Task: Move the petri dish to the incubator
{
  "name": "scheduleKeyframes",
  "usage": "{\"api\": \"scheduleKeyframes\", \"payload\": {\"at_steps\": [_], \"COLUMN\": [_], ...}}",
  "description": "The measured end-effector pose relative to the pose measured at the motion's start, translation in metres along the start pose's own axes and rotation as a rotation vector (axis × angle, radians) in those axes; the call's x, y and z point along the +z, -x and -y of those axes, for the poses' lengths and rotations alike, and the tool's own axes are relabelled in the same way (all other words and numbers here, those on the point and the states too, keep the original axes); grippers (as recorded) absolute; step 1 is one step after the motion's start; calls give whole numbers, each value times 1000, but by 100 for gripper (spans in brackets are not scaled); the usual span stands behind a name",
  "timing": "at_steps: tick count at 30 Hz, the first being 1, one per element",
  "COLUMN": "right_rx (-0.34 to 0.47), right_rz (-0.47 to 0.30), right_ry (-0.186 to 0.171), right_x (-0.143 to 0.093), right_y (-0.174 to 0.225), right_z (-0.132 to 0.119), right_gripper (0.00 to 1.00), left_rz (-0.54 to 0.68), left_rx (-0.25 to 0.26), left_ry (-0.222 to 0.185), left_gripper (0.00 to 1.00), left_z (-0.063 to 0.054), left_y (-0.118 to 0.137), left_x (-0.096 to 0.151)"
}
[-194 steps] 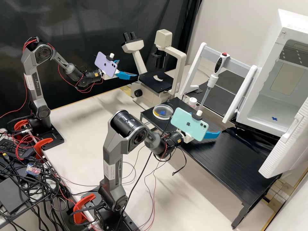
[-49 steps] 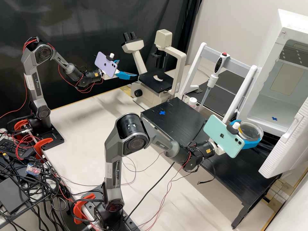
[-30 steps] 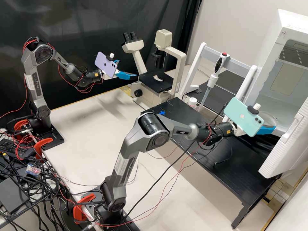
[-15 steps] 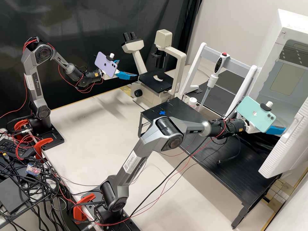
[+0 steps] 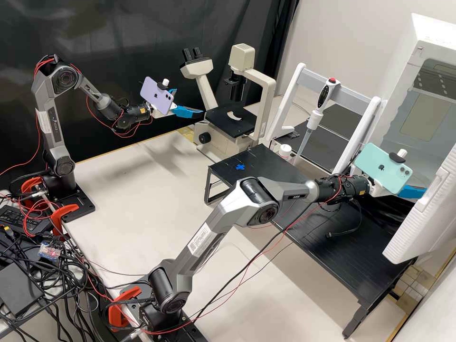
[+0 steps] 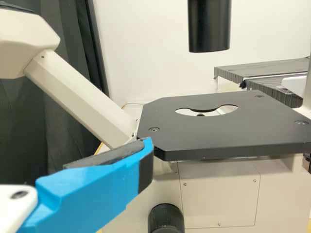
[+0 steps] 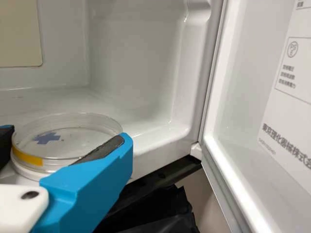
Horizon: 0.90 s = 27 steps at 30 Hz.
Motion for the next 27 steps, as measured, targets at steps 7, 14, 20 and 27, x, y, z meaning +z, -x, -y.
{"api": "scheduleKeyframes", "payload": {"at_steps": [7, 14, 20, 27], "right_rx": [9, 7, -13, -29], "right_rz": [9, -1, -9, -22], "right_ry": [-1, -3, -5, -11], "right_x": [3, -2, -5, -10], "right_y": [-8, -13, -15, -18], "right_z": [4, 7, 10, 12], "right_gripper": [0, 0, 0, 0], "left_rz": [0, 0, 0, 0], "left_rx": [0, 0, 0, 0], "left_ry": [0, 0, 0, 0], "left_gripper": [100, 100, 100, 100], "left_z": [0, 0, 0, 0], "left_y": [0, 0, 0, 0], "left_x": [0, 0, 0, 0]}}
